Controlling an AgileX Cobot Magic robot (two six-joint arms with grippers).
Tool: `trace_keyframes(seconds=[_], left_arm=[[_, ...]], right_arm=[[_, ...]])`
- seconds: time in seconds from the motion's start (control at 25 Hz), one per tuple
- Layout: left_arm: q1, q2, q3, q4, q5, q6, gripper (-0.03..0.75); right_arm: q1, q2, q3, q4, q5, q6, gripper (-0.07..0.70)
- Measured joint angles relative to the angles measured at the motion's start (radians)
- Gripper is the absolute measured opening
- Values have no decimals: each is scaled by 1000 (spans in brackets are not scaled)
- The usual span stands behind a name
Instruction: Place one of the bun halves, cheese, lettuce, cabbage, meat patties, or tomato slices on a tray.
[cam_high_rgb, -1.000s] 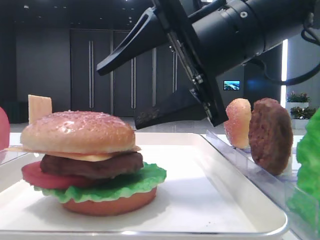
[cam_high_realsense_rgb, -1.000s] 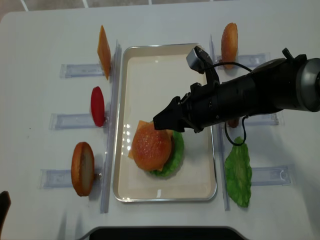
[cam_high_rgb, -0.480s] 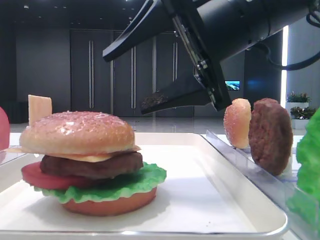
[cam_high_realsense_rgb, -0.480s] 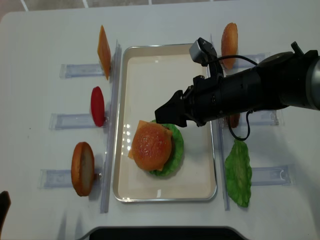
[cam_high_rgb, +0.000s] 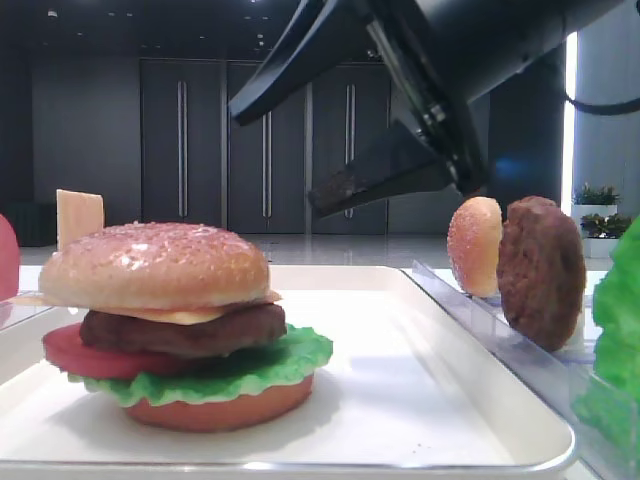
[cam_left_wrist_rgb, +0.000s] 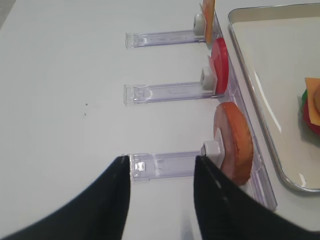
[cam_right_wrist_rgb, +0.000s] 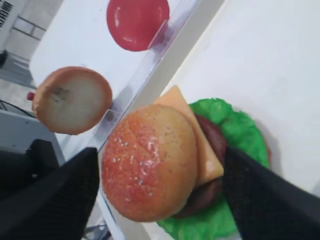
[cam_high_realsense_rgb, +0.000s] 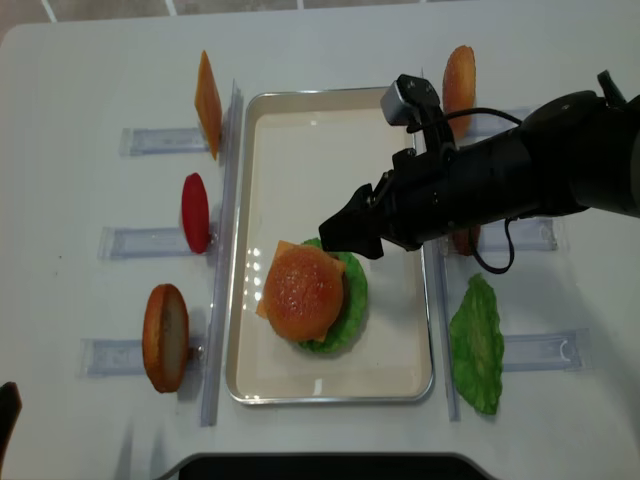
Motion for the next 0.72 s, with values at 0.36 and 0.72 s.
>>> trace_keyframes(seconds=[0.36,0.72], left_arm=[[0,0,0,0,0,0,327],[0,0,0,0,0,0,327]], right_arm=[[-23,-207,0,-452,-107,359,493],[-124,-344,0,-1010,-53,815,458]])
